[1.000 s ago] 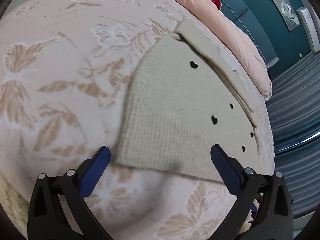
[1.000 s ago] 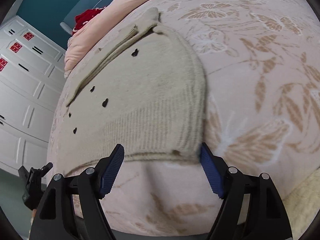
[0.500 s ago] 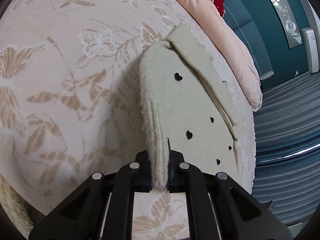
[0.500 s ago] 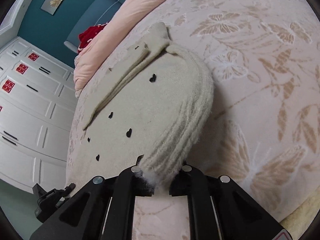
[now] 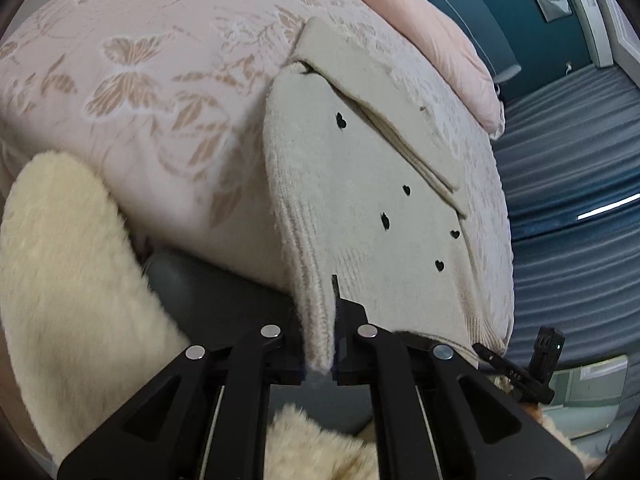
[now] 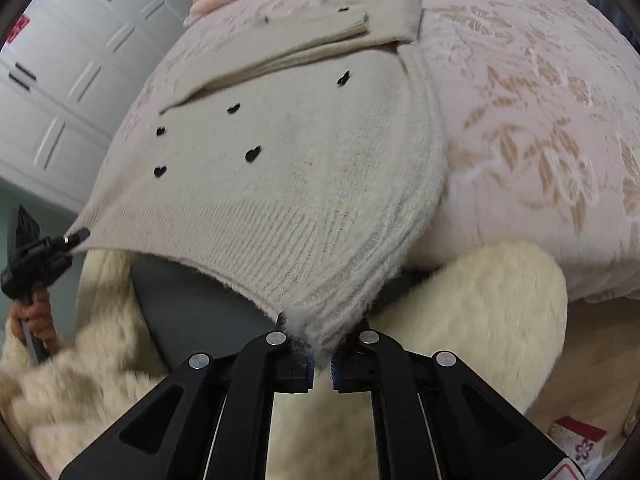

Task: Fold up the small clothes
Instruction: 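Grasp the ribbed hem with both tools and fold it toward the collar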

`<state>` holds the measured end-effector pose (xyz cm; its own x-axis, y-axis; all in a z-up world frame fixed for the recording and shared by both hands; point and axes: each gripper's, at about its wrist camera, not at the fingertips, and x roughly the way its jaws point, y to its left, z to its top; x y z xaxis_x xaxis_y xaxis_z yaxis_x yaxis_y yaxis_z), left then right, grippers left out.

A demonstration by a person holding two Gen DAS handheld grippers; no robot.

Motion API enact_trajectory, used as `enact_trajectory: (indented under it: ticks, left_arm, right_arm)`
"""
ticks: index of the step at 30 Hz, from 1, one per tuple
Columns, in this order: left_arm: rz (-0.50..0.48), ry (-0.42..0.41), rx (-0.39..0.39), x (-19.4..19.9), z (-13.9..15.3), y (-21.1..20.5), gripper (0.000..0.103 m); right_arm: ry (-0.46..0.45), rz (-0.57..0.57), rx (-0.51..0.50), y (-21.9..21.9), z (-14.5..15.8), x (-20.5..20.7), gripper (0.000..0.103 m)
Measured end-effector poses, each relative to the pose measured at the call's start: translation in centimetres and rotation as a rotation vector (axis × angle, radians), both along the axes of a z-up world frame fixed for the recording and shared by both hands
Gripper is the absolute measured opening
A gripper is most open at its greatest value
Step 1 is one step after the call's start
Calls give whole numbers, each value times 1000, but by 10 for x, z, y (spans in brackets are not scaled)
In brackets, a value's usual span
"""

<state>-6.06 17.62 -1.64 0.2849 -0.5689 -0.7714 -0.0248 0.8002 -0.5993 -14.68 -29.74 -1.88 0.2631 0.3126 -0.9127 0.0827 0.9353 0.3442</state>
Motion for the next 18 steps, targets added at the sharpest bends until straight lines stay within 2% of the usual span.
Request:
enact_trajectory:
  ticks: [2, 4, 6, 7, 10, 12, 14, 15, 16, 18]
  left_arm:
    - [-42, 51, -2, -33, 1, 7, 6]
    - [-48, 76, -17, -55, 12, 15, 6]
    - [-35, 43, -23, -56, 34, 18, 6]
    - [-34, 0, -31, -47, 48, 17, 6]
    - [-67, -176, -46, 10, 85, 0, 7]
    - [-70, -298, 23, 58, 101, -22, 7]
    - [-30, -375, 62, 105, 103, -43, 11]
    - [-20, -402, 76, 129, 99, -54, 18]
    - [0, -427, 110, 152, 93, -63, 23]
    - [71, -415, 190, 190, 73, -74, 72]
  right_arm:
    - [37, 44, 17, 8, 5, -34, 5]
    - [46, 37, 62, 9, 15, -57, 6]
    - [24, 5, 100, 4, 30, -62, 6]
    - [-12, -13, 111, 0, 40, -55, 5]
    - [-169, -66, 122, -21, 71, -1, 6]
    - [-291, -121, 133, -41, 86, 51, 6]
    - [-376, -187, 164, -55, 89, 105, 11]
    - [-405, -218, 153, -61, 84, 132, 13]
    - [-442, -277, 96, -65, 80, 151, 17]
    - [-495, -380, 1, -67, 67, 174, 35]
